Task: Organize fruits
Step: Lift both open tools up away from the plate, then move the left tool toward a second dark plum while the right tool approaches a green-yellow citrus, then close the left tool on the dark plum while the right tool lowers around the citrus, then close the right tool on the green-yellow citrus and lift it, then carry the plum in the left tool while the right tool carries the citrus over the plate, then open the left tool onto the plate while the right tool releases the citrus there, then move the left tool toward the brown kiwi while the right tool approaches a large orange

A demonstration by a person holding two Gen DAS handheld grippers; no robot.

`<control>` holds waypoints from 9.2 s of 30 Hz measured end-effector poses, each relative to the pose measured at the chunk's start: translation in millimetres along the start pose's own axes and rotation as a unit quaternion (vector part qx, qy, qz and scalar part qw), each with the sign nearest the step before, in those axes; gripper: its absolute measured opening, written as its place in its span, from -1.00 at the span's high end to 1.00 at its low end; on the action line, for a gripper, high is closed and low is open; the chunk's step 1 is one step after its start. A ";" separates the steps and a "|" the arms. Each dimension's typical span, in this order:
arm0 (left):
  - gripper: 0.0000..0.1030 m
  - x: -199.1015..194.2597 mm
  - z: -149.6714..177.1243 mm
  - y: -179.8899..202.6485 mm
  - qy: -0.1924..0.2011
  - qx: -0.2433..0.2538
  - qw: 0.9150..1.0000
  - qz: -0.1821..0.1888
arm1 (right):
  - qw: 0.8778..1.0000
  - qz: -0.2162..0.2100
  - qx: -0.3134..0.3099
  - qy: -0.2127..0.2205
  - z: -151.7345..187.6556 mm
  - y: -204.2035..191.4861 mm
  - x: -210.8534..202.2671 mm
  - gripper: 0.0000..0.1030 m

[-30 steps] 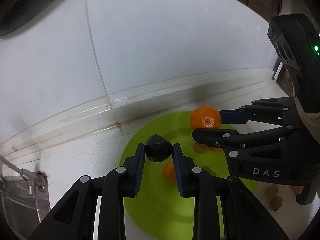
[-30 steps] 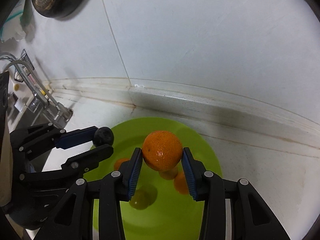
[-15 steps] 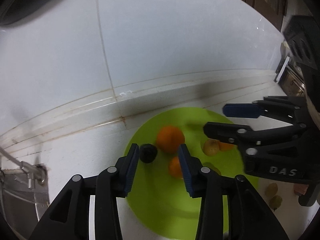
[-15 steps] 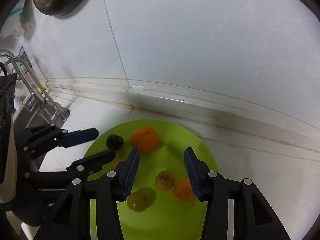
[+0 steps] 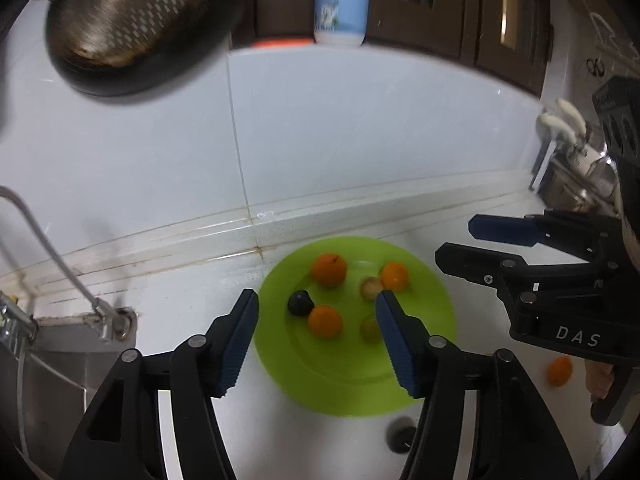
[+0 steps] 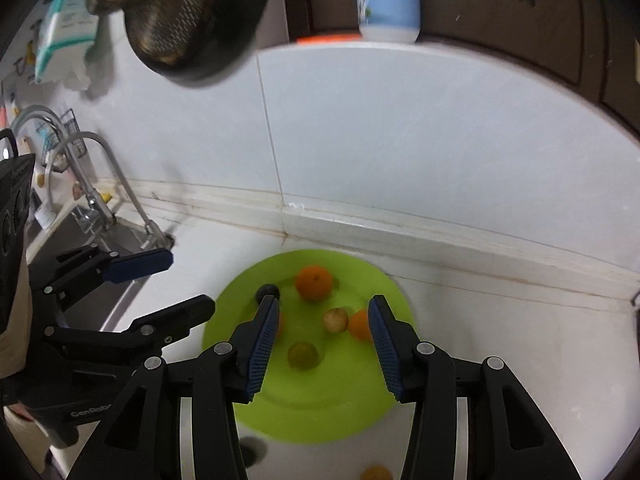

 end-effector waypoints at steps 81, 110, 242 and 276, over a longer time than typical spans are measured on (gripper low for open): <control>0.12 32.6 118.5 104.8 -0.067 0.013 0.995 0.068 | 0.992 0.069 0.107 -0.022 177.9 72.5 -21.8 -0.03; 0.41 16.4 103.5 105.2 -0.045 0.022 0.997 0.054 | 0.993 0.062 0.102 -0.016 170.4 70.1 -29.3 0.44; -0.74 -69.8 25.8 160.7 0.092 0.116 0.988 0.039 | 0.961 0.167 0.168 0.142 158.9 102.9 -180.2 -0.24; -0.12 63.6 55.5 220.6 -0.036 0.173 0.974 0.140 | 0.940 0.174 0.293 0.033 211.6 177.3 -93.0 -0.06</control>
Point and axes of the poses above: each gripper's, at about its wrist camera, not at the fingertips, and x roughly the way its jaws point, y to its right, z to its underside, the point moved 10 cm from there along x, roughly the way its jaws point, and after that the axes turned 15 degrees about x, right-handed, at the moved point
